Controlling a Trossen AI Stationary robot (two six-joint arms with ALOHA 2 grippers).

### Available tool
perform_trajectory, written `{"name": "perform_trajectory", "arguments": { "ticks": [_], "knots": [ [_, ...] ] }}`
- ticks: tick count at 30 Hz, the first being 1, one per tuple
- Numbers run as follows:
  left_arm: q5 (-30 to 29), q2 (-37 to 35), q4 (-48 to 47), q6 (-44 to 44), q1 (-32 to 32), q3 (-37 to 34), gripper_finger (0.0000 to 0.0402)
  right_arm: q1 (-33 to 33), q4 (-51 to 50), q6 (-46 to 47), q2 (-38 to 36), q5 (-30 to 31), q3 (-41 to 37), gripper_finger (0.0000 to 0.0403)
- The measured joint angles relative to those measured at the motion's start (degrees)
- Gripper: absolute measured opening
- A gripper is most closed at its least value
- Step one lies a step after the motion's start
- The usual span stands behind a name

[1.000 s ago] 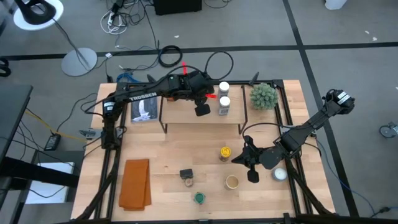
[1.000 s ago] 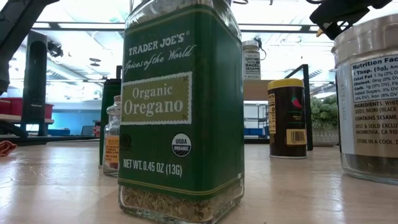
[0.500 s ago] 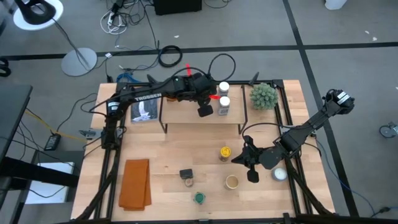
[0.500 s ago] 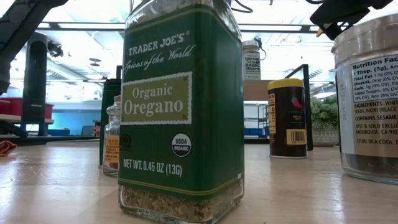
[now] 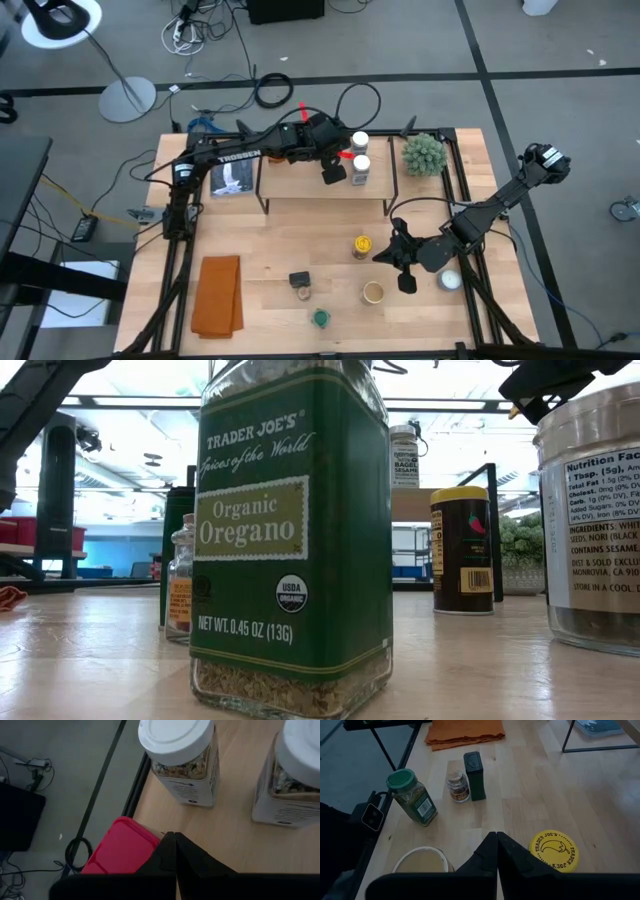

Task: Shelf spices
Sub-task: Put the red seasoning can on the shelf

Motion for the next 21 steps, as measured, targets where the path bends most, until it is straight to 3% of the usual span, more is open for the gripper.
{"name": "perform_trajectory", "arguments": {
  "ticks": [10,21],
  "knots": [
    [4.0,0.0,-3.2,-0.3,0.0,0.0,0.0000,0.0,0.0,0.0,0.0,0.0,0.0,0.0001],
    [0.6,0.0,-1.4,-0.2,0.9,0.0,0.0000,0.0,0.0,0.0,0.0,0.0,0.0,0.0002]
  ]
}}
